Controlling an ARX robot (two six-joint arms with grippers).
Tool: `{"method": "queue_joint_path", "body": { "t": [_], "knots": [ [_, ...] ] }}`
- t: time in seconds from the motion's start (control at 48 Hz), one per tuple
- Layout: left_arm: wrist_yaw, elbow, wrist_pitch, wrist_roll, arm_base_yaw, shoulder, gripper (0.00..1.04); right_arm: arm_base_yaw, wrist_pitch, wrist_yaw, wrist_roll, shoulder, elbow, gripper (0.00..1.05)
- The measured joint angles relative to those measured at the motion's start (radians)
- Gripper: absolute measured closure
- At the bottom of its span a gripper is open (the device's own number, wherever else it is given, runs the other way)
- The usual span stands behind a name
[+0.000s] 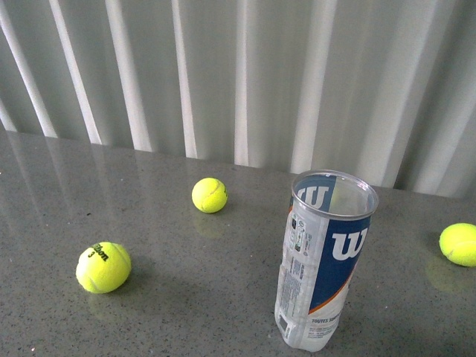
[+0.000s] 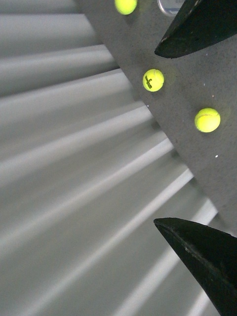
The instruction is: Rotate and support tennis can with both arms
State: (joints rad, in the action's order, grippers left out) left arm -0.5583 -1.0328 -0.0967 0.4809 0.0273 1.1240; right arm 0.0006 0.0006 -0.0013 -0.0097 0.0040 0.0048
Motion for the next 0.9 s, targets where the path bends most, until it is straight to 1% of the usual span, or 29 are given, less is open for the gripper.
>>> {"method": "queue_joint_path", "body": {
  "t": [0.021,0.042,0.063,0.125,0.146,0.188,0.229,0.25,0.438,0.48,0.563,0.584,0.897],
  "knots": [
    [0.055,0.039,-0.025,-0.063,-0.009,-0.021,0.09,0.0,0.0,0.0,0.0,0.0,0.0,0.07],
    [0.141,0.079,-0.055,-0.101,-0.014,-0.042,0.12,0.0,0.0,0.0,0.0,0.0,0.0,0.07],
    [0.184,0.101,-0.07,-0.141,-0.016,-0.052,0.14,0.0,0.0,0.0,0.0,0.0,0.0,0.07],
    [0.4,0.23,-0.153,-0.272,-0.024,-0.113,0.25,0.0,0.0,0.0,0.0,0.0,0.0,0.07],
    [0.427,0.25,-0.163,-0.299,-0.025,-0.123,0.27,0.0,0.0,0.0,0.0,0.0,0.0,0.07],
    [0.509,0.326,-0.197,-0.356,-0.026,-0.156,0.34,0.0,0.0,0.0,0.0,0.0,0.0,0.07],
    [0.548,0.392,-0.223,-0.394,-0.027,-0.184,0.41,0.0,0.0,0.0,0.0,0.0,0.0,0.07],
    [0.551,0.407,-0.229,-0.399,-0.027,-0.191,0.43,0.0,0.0,0.0,0.0,0.0,0.0,0.07],
    [0.558,0.603,-0.305,-0.46,-0.027,-0.283,0.75,0.0,0.0,0.0,0.0,0.0,0.0,0.07],
    [0.558,0.627,-0.315,-0.463,-0.027,-0.298,0.8,0.0,0.0,0.0,0.0,0.0,0.0,0.07],
    [0.558,0.703,-0.343,-0.468,-0.027,-0.355,1.0,0.0,0.0,0.0,0.0,0.0,0.0,0.07],
    [0.558,0.716,-0.346,-0.473,-0.027,-0.364,1.01,0.0,0.0,0.0,0.0,0.0,0.0,0.07],
    [0.558,0.865,-0.356,-0.479,-0.027,-0.498,1.01,0.0,0.0,0.0,0.0,0.0,0.0,0.07]
  ]
}}
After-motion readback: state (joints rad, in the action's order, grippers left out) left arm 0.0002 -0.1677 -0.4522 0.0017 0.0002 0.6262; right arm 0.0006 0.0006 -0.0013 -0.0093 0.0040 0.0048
